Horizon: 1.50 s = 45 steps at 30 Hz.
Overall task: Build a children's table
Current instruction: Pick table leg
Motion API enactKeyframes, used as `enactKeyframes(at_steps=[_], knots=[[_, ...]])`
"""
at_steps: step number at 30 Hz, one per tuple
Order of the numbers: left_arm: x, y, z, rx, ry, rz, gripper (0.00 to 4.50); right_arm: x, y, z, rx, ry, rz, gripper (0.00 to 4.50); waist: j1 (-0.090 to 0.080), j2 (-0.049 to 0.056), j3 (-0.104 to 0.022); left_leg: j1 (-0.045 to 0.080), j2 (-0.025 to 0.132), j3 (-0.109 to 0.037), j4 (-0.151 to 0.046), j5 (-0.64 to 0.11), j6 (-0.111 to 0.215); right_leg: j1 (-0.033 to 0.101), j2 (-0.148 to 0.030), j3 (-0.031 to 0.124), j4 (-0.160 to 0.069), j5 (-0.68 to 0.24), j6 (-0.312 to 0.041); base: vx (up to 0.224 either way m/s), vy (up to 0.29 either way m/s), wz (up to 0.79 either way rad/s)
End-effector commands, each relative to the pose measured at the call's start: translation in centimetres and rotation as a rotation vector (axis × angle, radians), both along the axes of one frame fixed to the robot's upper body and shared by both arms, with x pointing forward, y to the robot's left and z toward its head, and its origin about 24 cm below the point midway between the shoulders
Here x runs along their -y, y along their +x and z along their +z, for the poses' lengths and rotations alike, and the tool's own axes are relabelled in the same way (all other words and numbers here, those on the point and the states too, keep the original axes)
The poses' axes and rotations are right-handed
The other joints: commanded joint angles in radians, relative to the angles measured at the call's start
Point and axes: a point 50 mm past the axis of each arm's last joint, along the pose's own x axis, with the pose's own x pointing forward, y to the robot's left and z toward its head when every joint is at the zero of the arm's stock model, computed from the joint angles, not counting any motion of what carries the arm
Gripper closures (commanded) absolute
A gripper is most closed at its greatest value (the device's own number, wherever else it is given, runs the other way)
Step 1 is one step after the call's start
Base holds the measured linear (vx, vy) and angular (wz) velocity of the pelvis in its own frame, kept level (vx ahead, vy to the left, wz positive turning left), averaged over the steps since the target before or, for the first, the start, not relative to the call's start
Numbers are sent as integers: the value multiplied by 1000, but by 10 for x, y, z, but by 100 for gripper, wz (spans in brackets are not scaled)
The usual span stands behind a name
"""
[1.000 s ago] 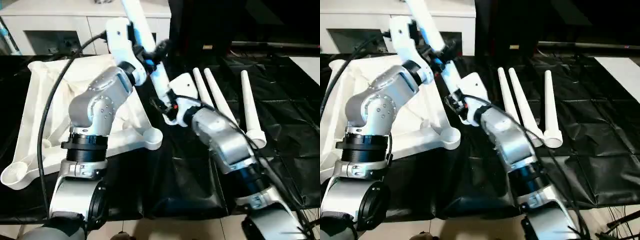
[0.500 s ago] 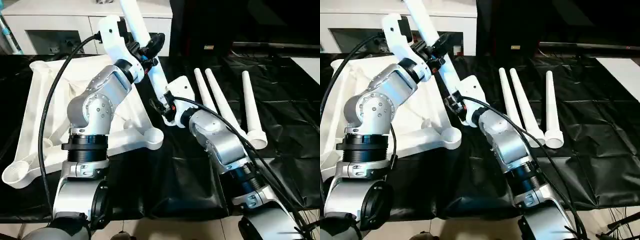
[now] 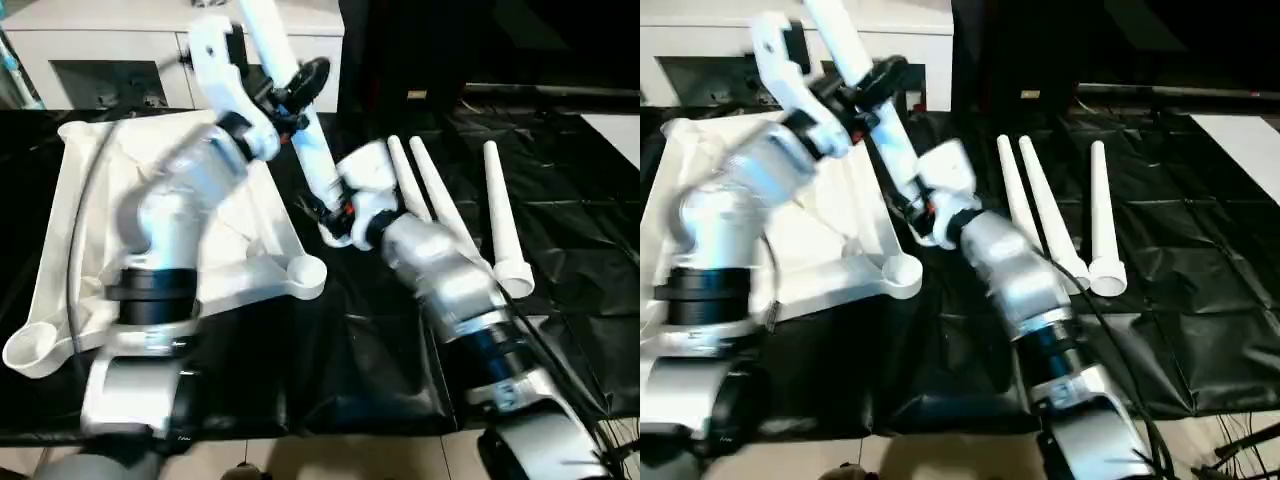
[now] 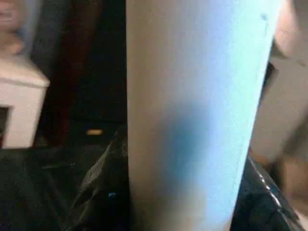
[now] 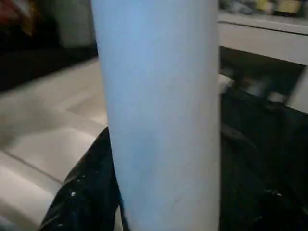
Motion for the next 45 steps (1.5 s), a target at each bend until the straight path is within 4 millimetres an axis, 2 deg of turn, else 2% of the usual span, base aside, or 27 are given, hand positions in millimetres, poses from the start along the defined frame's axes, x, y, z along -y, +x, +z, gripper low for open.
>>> enactKeyframes(at_steps=[1, 6, 10, 13, 19, 26, 28, 30, 38, 40, 43, 45], knots=[[4, -5, -1, 15, 58, -79, 273, 6, -1, 15, 19, 34, 66, 150, 1, 7, -80, 20, 50, -19, -60, -78, 16, 62, -90, 52, -65, 46, -206, 0, 0, 0], [5, -13, -3, 37, 157, -219, 273, 26, -1, 29, 13, 10, 210, 102, 1, 8, -79, 20, 48, -19, -61, -100, -1, 65, -90, 52, -70, -10, -211, 0, 0, 0], [5, -15, 0, 39, 171, -270, 273, 31, -5, 30, -46, -6, 309, 100, 1, 6, -80, 17, 48, -18, -58, -78, 8, 65, -91, 52, -68, 17, -221, 0, 0, 0], [4, -17, 10, 27, 115, -344, 273, 36, -9, 30, -84, -63, 391, 100, 5, 5, -83, 16, 45, -16, -54, -60, 17, 67, -89, 51, -64, 45, -234, 0, 0, 0], [3, -21, 15, 32, 78, -430, 273, 38, -13, 31, -124, -77, 475, 100, 6, 3, -81, 15, 47, -17, -54, -73, 22, 66, -92, 50, -70, -3, -241, 0, 0, 0], [4, -25, 15, 34, 41, -491, 273, 38, -21, 26, -191, -98, 561, 100, 6, 5, -81, 16, 49, -19, -55, -76, 20, 65, -91, 49, -69, -8, -241, 0, 0, 0], [4, -24, 16, 32, 26, -499, 273, 38, -21, 26, -202, -91, 565, 135, 7, 5, -82, 17, 48, -18, -54, -72, 16, 65, -91, 49, -68, 1, -243, 0, 0, 0], [3, -24, 17, 30, 16, -501, 273, 38, -22, 27, -207, -81, 572, 138, 6, 5, -81, 16, 48, -18, -54, -73, 18, 65, -91, 50, -69, 2, -244, 0, 0, 0], [-5, -16, 13, -33, -116, -493, 273, 39, -31, 38, -254, 48, 647, 215, 10, 0, -81, 15, 44, -16, -52, -72, 22, 66, -91, 50, -72, -17, -239, 0, 0, 0], [-6, -15, 12, -41, -131, -492, 273, 39, -31, 39, -256, 61, 652, 227, 13, 4, -82, 17, 46, -17, -52, -68, 18, 64, -90, 49, -71, -22, -236, 0, 0, 0], [-8, -13, 6, -67, -145, -486, 273, 38, -35, 47, -259, 123, 687, 254, 15, 3, -83, 17, 47, -18, -53, -62, 20, 64, -91, 49, -70, -6, -235, 0, 0, 0], [-8, -11, 4, -75, -148, -483, 273, 37, -37, 50, -261, 138, 706, 257, 17, 3, -83, 17, 48, -18, -54, -60, 19, 64, -92, 49, -70, -5, -233, 0, 0, 0]])
